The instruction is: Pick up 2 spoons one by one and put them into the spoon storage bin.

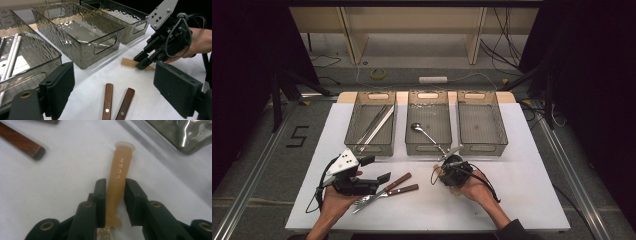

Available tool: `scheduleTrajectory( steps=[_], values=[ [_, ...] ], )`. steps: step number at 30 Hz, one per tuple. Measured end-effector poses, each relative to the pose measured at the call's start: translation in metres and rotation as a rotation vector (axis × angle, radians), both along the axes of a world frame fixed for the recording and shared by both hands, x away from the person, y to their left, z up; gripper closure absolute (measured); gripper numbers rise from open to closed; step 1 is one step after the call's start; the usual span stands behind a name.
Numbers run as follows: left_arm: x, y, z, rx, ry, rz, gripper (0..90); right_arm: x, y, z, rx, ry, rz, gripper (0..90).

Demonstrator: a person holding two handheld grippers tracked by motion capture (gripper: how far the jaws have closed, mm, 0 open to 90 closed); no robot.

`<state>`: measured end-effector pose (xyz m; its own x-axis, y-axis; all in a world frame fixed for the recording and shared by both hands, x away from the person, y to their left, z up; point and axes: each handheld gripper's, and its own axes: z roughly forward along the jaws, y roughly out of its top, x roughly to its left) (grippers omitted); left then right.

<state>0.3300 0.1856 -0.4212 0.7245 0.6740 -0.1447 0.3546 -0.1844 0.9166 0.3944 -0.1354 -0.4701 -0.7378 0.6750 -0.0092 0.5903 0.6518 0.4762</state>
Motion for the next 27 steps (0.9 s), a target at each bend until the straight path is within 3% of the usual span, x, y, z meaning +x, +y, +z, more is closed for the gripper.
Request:
scheduleTrajectory(
  steps=[16,27],
  values=[
    [0.0,0.0,0.0,0.005,-0.001,0.002,16.7,0.003,-0.003,0.001,0.013,0.018,0.018,77.7],
    [0.0,0.001,0.0,0.003,0.001,0.002,16.8,0.003,-0.007,0.01,0.057,0.014,0.02,77.9]
  ],
)
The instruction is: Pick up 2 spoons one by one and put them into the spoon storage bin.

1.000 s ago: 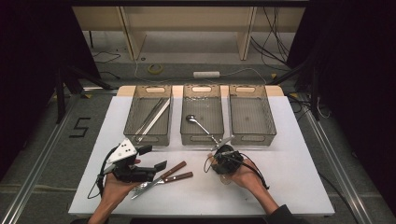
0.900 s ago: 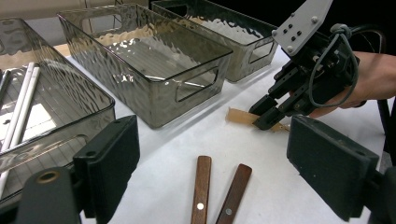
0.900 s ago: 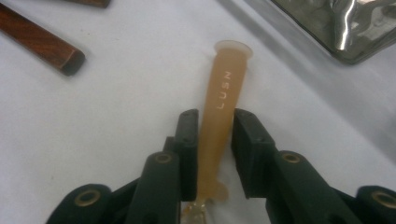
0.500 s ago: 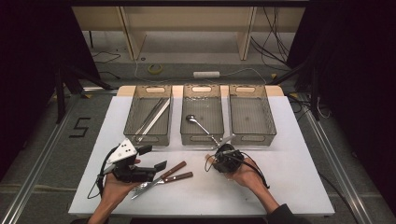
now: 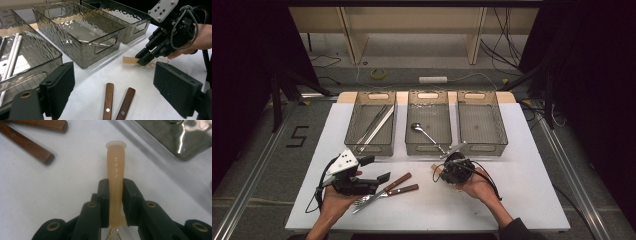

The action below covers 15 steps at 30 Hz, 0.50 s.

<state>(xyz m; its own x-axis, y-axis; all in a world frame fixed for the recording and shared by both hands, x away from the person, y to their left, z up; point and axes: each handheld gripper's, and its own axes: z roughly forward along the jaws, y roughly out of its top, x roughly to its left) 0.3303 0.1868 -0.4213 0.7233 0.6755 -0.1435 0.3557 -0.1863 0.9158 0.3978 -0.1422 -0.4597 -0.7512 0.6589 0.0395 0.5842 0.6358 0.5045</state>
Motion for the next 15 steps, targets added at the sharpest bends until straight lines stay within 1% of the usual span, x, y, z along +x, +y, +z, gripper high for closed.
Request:
scheduleTrajectory(
  steps=[5,7,10,15],
  values=[
    [0.0,0.0,0.0,0.0,0.004,0.0,16.8,0.001,-0.005,0.008,0.024,-0.026,0.005,77.9],
    [0.001,0.0,0.0,-0.001,0.002,0.001,16.8,0.001,-0.006,0.012,0.038,-0.029,0.0,77.9],
    [0.001,-0.001,0.0,-0.004,0.004,0.002,16.7,0.001,-0.007,0.017,0.061,-0.044,0.005,77.8],
    [0.001,0.0,0.0,-0.002,0.002,0.004,16.7,0.002,-0.009,0.025,0.081,-0.059,0.01,77.9]
  ],
)
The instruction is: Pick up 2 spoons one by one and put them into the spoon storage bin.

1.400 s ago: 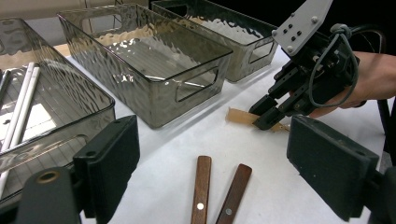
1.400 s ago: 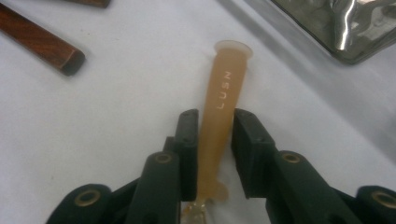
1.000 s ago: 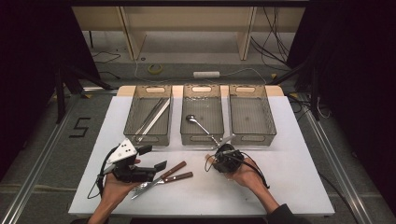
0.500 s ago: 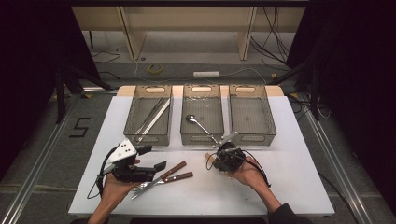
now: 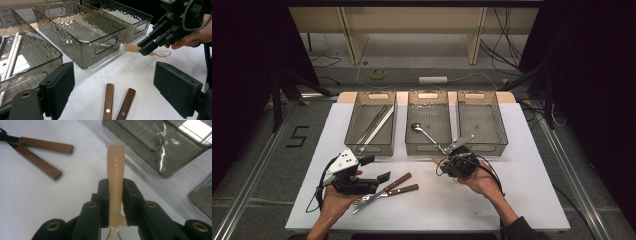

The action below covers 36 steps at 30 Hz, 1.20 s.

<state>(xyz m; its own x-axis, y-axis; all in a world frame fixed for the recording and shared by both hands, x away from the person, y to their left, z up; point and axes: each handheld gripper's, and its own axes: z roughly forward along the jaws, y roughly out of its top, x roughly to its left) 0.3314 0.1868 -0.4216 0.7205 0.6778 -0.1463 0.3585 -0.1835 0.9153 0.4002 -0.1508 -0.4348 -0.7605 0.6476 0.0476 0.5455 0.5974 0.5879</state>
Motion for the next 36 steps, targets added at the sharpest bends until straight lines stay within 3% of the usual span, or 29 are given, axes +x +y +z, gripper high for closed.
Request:
scheduleTrajectory(
  steps=[16,24,36],
  values=[
    [0.001,0.0,-0.001,-0.004,0.005,0.01,16.6,0.014,0.001,0.031,0.072,-0.064,-0.005,77.9],
    [0.001,0.0,-0.001,-0.005,0.005,0.011,16.7,0.026,0.006,0.049,0.077,-0.098,-0.011,77.8],
    [0.001,0.0,-0.001,-0.005,0.006,0.011,16.6,0.051,0.011,0.065,0.095,-0.11,-0.032,77.8]
  ],
)
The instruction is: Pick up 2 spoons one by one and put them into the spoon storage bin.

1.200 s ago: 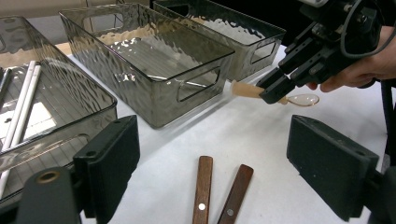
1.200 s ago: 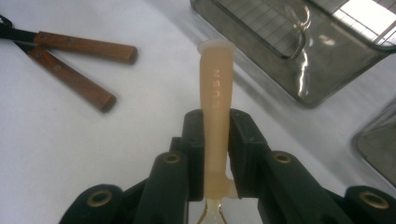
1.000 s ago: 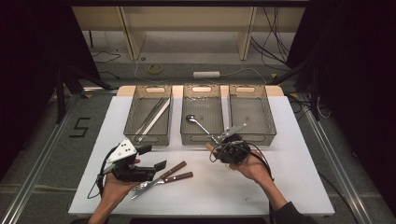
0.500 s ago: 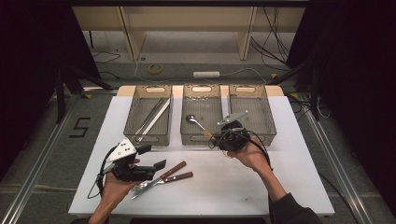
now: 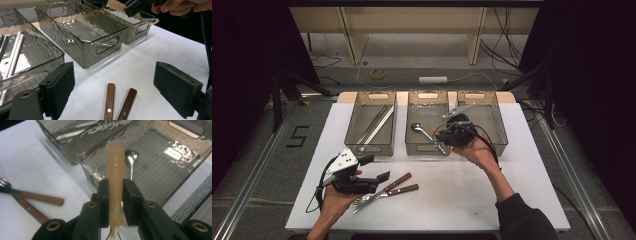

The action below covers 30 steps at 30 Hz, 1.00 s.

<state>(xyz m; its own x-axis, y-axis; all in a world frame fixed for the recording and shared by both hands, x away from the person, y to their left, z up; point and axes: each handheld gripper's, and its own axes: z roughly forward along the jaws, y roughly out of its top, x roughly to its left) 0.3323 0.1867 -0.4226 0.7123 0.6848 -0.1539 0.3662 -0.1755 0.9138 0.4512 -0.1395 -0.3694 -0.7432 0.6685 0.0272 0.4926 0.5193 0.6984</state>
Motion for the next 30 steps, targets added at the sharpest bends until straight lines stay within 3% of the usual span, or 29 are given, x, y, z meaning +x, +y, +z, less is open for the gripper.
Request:
scheduleTrajectory(
  steps=[16,30],
  values=[
    [0.0,0.001,0.0,-0.001,0.0,0.0,16.6,0.044,0.017,0.014,0.023,-0.01,-0.058,77.7],
    [0.0,0.0,0.0,0.0,0.003,-0.004,16.6,0.068,0.033,0.0,-0.016,0.001,-0.094,77.7]
  ],
)
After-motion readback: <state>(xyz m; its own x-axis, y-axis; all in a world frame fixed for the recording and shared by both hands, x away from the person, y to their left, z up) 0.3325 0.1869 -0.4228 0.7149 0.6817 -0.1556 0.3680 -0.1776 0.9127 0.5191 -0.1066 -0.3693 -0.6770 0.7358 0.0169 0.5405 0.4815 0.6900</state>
